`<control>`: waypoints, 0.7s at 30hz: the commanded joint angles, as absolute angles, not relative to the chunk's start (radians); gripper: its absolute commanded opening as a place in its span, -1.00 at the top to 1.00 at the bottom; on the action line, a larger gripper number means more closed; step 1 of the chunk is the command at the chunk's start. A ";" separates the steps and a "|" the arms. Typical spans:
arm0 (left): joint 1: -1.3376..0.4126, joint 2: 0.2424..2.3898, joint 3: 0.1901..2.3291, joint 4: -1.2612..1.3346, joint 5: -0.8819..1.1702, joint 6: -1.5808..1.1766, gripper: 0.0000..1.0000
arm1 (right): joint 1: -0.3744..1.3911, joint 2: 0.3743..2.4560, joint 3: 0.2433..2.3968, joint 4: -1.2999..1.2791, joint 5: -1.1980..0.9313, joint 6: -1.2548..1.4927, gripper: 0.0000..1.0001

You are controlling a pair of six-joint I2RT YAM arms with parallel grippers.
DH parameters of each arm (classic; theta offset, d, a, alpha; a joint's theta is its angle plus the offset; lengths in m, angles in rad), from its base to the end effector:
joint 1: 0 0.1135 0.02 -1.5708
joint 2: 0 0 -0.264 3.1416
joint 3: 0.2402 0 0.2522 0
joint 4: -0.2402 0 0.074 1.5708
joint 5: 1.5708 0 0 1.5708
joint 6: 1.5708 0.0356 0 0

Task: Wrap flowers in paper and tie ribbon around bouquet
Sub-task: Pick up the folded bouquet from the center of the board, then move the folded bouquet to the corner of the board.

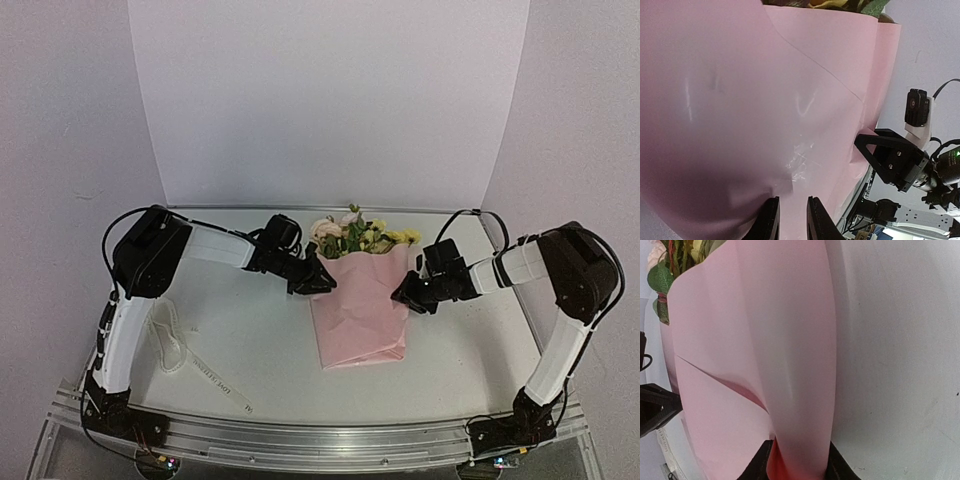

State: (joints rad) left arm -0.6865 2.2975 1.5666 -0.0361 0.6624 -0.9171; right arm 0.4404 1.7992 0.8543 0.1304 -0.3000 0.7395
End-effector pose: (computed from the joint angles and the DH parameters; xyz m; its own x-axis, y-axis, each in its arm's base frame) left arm 0.3662 -0.3284 0.1211 -0.9951 0.0061 -0.0990 0.0861 0.5494 -0.8311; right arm 0.3085 0.1570 0.1287 -0.8842 0.2950 -0.3621 0.0070 0.7836 0.6213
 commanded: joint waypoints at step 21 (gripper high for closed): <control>-0.572 2.038 1.474 -0.168 0.626 -0.783 0.57 | 0.329 1.730 1.017 -0.182 0.076 0.613 0.89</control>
